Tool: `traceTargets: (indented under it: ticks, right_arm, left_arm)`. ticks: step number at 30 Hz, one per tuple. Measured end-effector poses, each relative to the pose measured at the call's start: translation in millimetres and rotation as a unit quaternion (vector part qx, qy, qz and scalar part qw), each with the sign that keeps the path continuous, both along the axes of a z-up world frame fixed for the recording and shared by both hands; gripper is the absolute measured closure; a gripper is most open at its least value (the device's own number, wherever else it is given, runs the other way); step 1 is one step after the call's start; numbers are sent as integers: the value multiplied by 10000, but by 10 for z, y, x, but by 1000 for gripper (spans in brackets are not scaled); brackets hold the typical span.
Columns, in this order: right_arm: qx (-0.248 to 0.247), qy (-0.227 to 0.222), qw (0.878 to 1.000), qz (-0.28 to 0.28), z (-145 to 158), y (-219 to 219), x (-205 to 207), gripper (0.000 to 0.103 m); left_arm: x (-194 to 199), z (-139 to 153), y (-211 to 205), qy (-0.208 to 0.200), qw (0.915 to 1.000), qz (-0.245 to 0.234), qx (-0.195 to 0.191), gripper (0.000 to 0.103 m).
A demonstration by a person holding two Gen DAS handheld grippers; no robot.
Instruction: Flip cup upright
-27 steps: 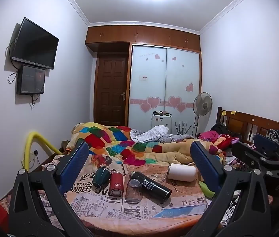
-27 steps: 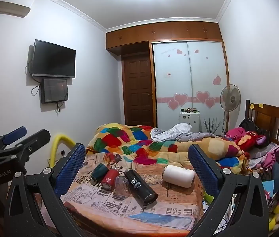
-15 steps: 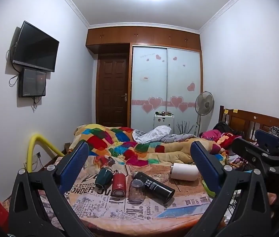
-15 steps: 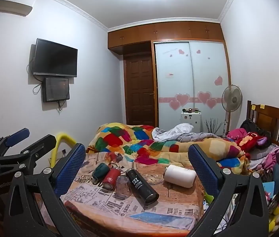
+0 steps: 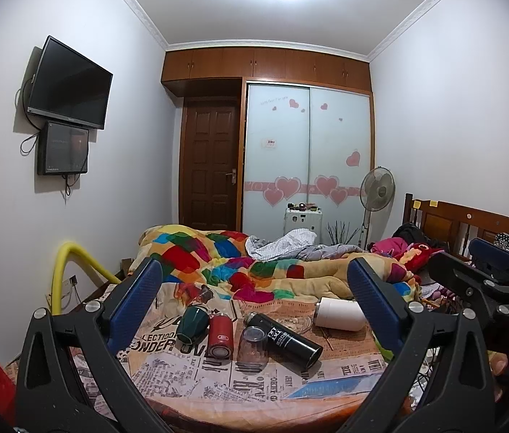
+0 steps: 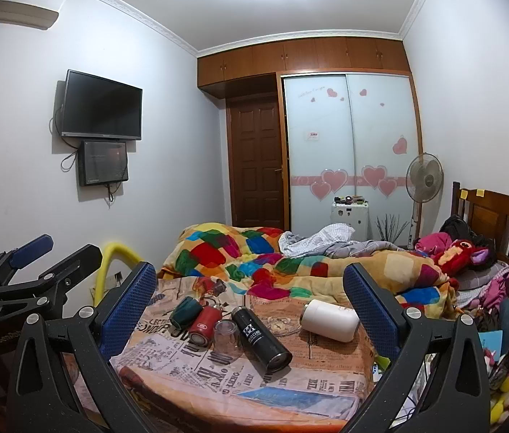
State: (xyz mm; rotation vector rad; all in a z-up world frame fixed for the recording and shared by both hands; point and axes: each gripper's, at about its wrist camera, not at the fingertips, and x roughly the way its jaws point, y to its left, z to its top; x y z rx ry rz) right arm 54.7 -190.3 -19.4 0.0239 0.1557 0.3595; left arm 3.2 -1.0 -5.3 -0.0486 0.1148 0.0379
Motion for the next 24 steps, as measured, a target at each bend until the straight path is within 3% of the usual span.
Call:
traceTargets:
  ticks: [24]
  right_arm:
    - [-20, 34, 10000, 57, -48, 40, 5, 0]
  left_arm:
    - [72, -40, 66, 113, 9999, 61, -106, 0]
